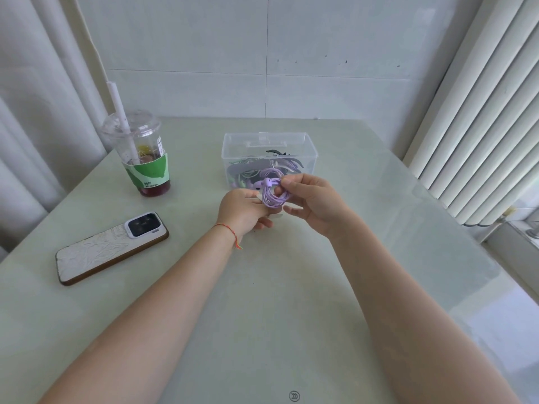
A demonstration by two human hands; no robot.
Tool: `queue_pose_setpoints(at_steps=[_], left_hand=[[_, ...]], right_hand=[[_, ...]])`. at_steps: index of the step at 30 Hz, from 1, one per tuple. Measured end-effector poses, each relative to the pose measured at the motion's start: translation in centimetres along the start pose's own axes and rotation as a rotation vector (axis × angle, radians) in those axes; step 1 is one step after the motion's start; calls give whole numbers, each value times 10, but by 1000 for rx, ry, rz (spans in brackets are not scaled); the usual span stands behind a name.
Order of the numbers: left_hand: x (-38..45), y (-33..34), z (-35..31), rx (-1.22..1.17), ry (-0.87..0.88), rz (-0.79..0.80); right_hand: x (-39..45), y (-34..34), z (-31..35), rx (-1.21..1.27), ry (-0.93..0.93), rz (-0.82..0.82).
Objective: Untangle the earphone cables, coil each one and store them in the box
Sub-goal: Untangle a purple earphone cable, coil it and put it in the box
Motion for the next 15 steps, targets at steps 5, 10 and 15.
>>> queue_pose_setpoints(at_steps=[5,10,15], left_hand=[[1,-1,3,-32,-38,36],[0,0,0,-53,0,23],[3,-1,1,-67,49,12]], right_hand=[[-2,1,2,81,48,27],[-3,5,-4,163,115,52],[1,6,-7,176,101,27]])
Point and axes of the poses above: each hand's wrist, its own x-axis towards the middle knuckle, its own y-axis out of the palm, z = x × y, the point moved 8 cm from there along x, towards the middle knuckle, and after that the axes turned 5 degrees about -z, right-handed, at the moved point
